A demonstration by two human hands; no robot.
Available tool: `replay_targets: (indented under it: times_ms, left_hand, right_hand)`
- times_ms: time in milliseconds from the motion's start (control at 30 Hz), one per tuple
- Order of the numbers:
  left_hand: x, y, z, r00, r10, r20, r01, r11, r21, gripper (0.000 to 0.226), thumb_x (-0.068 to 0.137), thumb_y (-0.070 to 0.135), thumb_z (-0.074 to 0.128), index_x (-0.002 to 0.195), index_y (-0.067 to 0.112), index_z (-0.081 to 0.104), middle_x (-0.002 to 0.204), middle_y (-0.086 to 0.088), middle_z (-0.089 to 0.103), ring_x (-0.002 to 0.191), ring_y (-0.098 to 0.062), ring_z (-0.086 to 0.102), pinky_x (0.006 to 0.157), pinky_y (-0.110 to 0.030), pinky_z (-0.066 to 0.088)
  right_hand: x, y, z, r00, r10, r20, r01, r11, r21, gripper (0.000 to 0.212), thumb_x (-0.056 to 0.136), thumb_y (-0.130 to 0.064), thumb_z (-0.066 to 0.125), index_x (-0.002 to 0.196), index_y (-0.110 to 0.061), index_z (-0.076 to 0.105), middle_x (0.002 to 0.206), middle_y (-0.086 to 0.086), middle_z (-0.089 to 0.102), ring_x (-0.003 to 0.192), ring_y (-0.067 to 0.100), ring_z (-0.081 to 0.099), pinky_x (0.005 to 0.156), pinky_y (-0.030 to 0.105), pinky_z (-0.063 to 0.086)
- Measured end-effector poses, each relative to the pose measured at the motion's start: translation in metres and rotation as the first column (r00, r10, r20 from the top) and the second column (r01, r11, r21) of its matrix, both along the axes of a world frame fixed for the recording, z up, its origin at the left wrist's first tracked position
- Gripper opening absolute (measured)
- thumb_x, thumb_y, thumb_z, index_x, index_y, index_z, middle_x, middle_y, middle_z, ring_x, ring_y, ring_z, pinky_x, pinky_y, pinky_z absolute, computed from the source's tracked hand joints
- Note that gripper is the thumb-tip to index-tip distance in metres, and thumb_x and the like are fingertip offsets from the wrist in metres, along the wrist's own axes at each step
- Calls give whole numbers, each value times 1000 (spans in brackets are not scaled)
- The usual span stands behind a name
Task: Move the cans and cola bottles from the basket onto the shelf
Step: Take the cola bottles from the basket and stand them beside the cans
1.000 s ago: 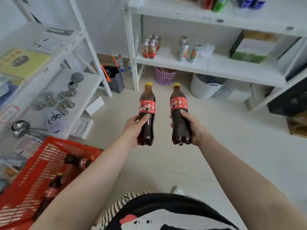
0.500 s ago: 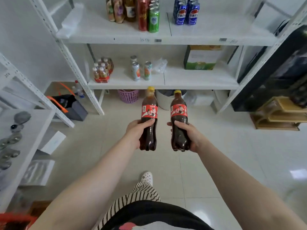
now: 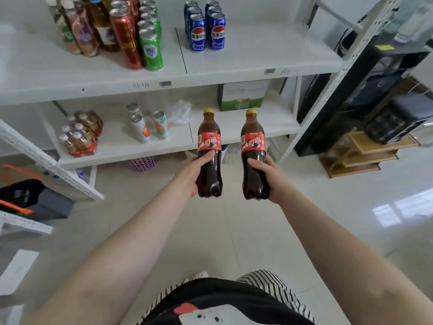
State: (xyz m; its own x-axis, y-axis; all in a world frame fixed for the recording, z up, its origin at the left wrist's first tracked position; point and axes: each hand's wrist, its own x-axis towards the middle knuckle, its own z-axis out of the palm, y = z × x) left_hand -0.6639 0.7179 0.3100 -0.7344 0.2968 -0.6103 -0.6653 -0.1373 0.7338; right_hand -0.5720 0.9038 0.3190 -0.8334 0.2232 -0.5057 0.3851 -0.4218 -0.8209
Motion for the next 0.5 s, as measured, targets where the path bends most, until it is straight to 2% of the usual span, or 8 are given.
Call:
replay_targets:
  times_ms: [167, 267, 367, 500]
  left_hand:
    - [-48, 68, 8, 999, -37, -1, 37, 999, 12, 38, 75, 25, 79, 103, 4, 65, 88, -11, 72, 73, -25, 69, 64, -30, 55]
    - [-71, 111, 8, 999, -45, -11, 45, 999, 0, 53, 65, 29, 86, 106, 2, 66, 99, -16, 73, 84, -30, 71, 78, -40, 57]
    - [-91, 154, 8, 1000, -26, -12, 26, 1000, -12, 70, 51, 35, 92, 108, 5, 65, 103, -16, 73, 93, -36, 71, 91, -53, 52]
    - [-111, 209, 20, 1000, 25, -3, -25, 999, -31, 52, 62, 31, 87, 102, 6, 66, 100, -16, 73, 91, -37, 70, 87, -55, 53]
  right_hand:
    - [-45, 64, 0, 997, -33, -66, 35, 999, 30, 59, 67, -22, 77, 122, -17, 58, 90, 8, 66, 75, 25, 65, 62, 36, 54]
    - [-74, 108, -4, 998, -14, -61, 17, 998, 55, 64, 66, -25, 80, 126, -21, 56, 100, 11, 65, 83, 30, 65, 67, 39, 54]
    - [-104, 154, 1, 999, -4, -55, 8, 998, 64, 68, 65, -27, 80, 127, -23, 54, 107, 13, 63, 89, 33, 64, 70, 41, 54]
    - [-138, 211, 14, 997, 19, -69, -15, 998, 62, 49, 79, -19, 74, 124, -21, 55, 103, 11, 64, 87, 30, 63, 70, 40, 55]
